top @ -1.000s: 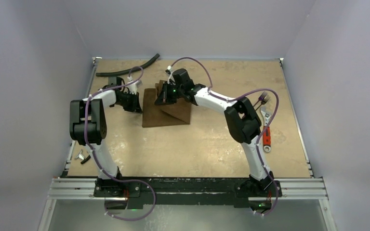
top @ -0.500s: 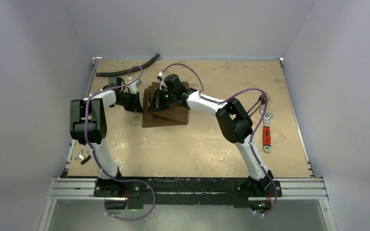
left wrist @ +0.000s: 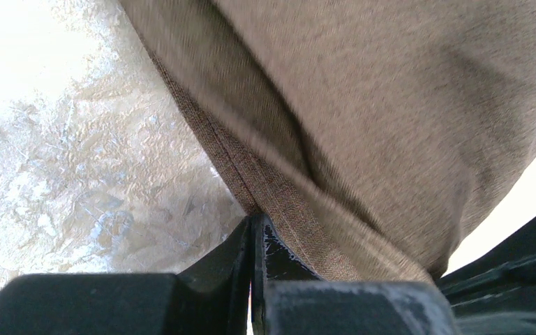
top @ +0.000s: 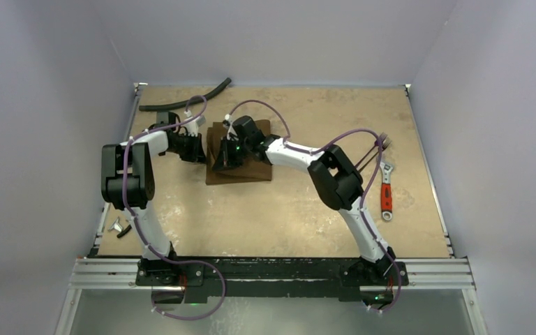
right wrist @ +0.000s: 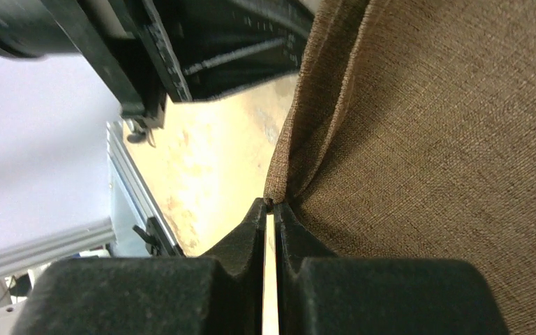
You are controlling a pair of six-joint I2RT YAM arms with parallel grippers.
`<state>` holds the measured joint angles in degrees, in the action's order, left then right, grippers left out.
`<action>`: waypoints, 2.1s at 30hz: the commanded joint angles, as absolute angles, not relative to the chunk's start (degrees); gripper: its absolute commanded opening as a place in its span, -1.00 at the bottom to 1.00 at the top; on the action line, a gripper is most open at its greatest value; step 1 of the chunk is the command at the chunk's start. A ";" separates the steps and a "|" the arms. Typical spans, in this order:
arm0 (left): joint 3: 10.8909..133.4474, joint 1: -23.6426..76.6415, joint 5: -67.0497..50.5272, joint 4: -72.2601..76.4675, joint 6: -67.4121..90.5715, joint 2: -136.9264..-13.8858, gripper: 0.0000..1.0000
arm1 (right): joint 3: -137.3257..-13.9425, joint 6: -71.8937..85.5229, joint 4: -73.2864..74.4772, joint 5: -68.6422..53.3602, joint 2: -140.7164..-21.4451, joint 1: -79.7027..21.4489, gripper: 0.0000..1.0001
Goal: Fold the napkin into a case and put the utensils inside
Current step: Smooth out the square-folded napkin at the center of the board.
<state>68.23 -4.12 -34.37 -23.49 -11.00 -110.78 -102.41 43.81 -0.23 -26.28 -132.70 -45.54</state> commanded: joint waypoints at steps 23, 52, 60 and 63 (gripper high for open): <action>73.99 -8.08 -29.17 -31.99 -13.13 -110.10 -1.00 | -106.43 41.75 4.52 -33.85 -125.89 -43.63 0.10; 88.15 -1.86 -32.83 -30.68 -0.48 -122.64 -1.00 | -105.35 30.97 10.36 -19.45 -128.77 -25.98 -0.50; 90.94 1.01 -27.11 -28.54 -3.21 -121.75 -1.00 | -103.43 33.40 5.91 -26.23 -130.19 -22.85 -0.60; 92.87 2.69 -24.34 -28.52 -5.08 -122.17 -1.00 | -100.30 35.85 0.81 -31.01 -130.55 -21.21 -0.61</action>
